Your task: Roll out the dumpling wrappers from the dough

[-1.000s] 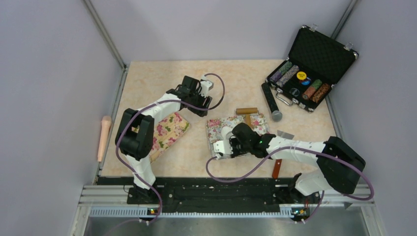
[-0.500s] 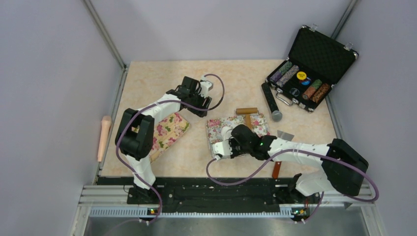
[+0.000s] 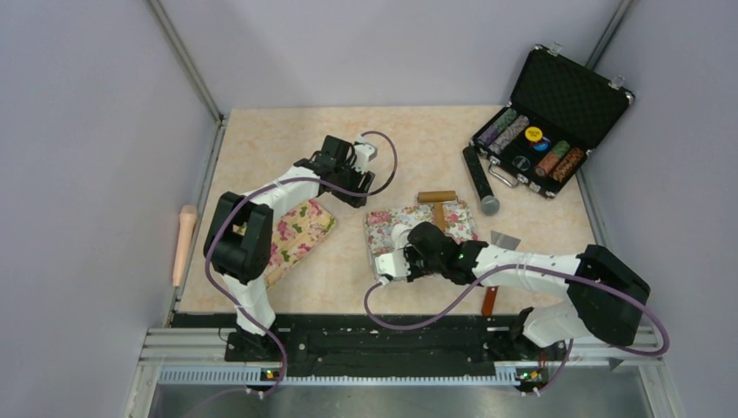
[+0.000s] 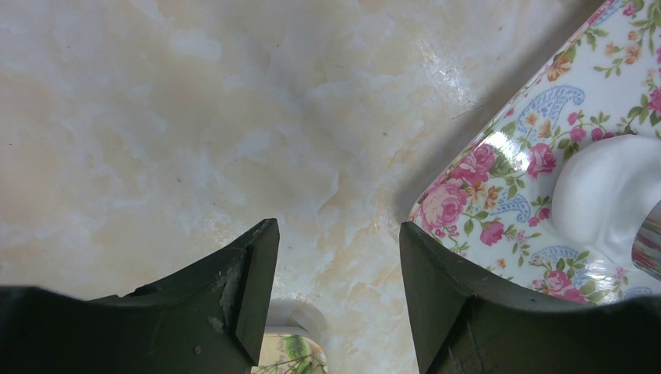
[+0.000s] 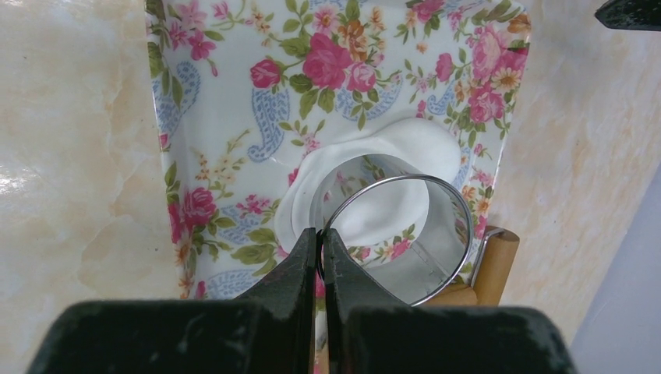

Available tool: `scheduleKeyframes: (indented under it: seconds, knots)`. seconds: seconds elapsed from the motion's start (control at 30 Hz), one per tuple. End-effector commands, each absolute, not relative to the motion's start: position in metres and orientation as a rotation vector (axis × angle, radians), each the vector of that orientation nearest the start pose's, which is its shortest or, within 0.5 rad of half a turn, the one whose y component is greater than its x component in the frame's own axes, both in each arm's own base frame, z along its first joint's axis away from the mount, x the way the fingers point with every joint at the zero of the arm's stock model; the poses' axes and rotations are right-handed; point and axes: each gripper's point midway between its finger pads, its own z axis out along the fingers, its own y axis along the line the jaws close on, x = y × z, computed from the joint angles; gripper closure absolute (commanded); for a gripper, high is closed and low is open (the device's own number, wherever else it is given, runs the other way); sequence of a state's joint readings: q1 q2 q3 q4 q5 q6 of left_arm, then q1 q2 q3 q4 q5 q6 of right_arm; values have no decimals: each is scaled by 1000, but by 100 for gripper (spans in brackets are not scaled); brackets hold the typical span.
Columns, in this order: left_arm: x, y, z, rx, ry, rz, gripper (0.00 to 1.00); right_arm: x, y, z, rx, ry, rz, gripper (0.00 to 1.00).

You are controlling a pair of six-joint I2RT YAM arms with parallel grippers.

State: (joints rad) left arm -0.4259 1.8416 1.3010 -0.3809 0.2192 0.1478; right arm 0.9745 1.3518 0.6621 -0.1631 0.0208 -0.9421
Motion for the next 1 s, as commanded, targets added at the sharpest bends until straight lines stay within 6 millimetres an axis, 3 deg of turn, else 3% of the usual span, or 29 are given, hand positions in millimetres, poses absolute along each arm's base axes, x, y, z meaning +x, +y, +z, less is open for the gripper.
scheduleKeyframes:
  seconds: [0.0,0.73,0.97]
  knots:
    - [403,-216,92,778,2302,-393,37,215,263,51,-1993,1393,15,100]
    - [403,-214,93,775,2300,-391,37,218,249,29,-2009,1502,94,100]
    - [403,-213,94,771,2297,-392,37,210,248,24,-2044,1524,162,100]
